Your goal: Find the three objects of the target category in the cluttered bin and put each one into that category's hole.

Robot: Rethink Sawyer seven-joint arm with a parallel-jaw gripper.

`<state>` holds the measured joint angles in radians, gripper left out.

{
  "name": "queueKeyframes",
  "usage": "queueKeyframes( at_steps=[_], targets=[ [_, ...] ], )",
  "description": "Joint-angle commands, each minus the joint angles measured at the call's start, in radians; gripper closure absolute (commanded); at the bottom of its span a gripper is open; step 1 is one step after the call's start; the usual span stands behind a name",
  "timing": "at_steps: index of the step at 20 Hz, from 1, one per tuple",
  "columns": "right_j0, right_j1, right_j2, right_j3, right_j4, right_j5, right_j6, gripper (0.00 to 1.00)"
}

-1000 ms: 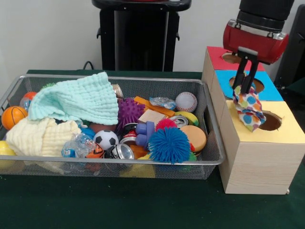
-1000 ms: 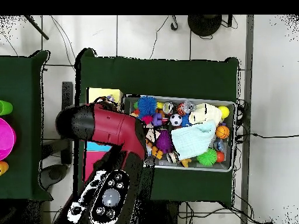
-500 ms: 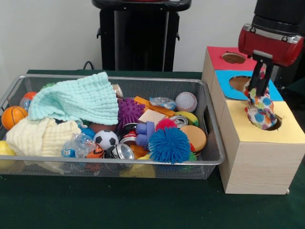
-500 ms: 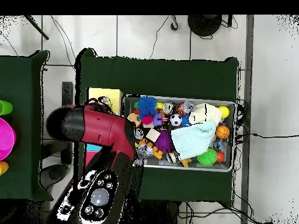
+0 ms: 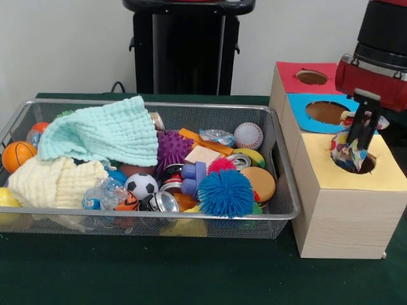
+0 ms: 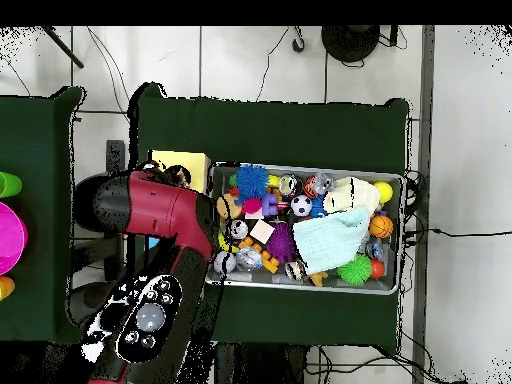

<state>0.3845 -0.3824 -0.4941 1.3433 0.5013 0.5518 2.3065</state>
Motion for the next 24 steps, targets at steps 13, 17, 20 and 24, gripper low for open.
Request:
queueKeyframes(
  at_steps=[13,17,20,24],
  targets=[
    [-0.042,0.161,-0.014,-0.159,0.063,-0.037,0.293,1.00],
    [-0.054,0.145,-0.006,-0.149,0.058,-0.036,0.268,1.00],
    [-0.057,0.145,-0.014,-0.153,0.052,-0.027,0.265,1.00],
    [-0.057,0.136,-0.010,-0.138,0.049,-0.041,0.260,0.00]
  ],
)
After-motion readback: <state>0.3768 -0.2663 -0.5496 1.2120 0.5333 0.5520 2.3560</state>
